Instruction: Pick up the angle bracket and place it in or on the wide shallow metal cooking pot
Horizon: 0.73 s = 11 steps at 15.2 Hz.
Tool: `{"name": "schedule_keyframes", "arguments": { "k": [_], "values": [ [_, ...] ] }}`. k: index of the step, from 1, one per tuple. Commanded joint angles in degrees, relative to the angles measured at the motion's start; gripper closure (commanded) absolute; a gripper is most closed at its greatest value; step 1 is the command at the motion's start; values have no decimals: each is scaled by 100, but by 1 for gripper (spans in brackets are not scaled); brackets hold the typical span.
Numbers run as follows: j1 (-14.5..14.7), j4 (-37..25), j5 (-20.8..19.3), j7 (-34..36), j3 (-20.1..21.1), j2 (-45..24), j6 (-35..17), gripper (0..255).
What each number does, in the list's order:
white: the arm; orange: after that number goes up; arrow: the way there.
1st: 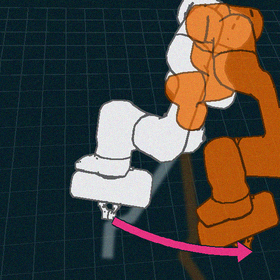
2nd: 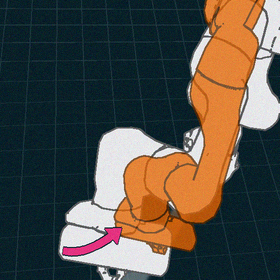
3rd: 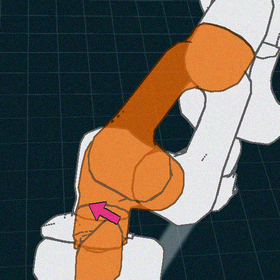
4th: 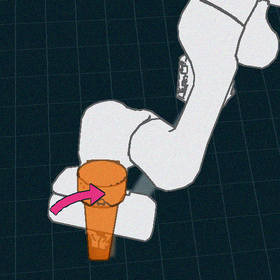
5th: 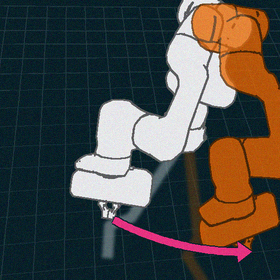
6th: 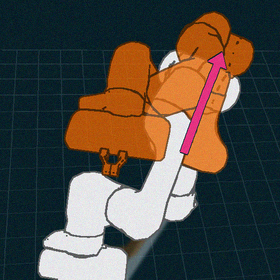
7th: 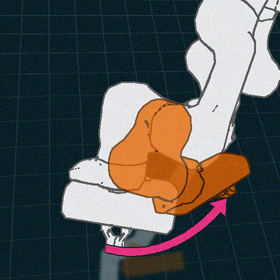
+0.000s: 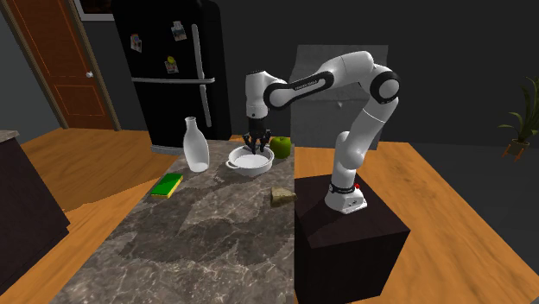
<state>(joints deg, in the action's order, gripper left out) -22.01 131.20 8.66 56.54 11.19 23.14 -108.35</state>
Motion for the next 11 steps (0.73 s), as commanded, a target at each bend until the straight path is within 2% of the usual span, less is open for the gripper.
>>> {"name": "schedule_keyframes", "arguments": {
  "k": [1,5,11],
  "values": [
    [8,143,13,-1,18,-14,-161,255],
    [16,435,31,-22,46,-93,-531,255],
    [16,435,31,-22,46,-93,-531,255]
  ]
}}
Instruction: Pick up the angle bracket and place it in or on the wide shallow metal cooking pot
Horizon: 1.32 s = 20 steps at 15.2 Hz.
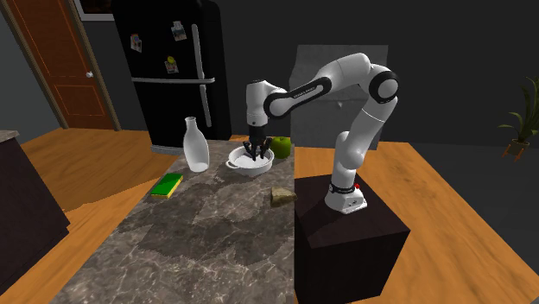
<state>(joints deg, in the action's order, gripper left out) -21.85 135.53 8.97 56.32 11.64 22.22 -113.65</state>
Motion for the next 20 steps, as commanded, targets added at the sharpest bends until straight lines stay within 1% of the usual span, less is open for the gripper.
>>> {"name": "schedule_keyframes", "arguments": {
  "k": [1,2,3,8,12,20],
  "values": [
    [0,3,0,0,0,-2,-1,255],
    [0,3,0,0,0,-2,-1,255],
    [0,3,0,0,0,-1,-1,0],
    [0,3,0,0,0,-2,-1,0],
    [-31,-615,-49,9,-80,129,750,0],
    [-31,-615,-49,9,-80,129,750,0]
  ]
}}
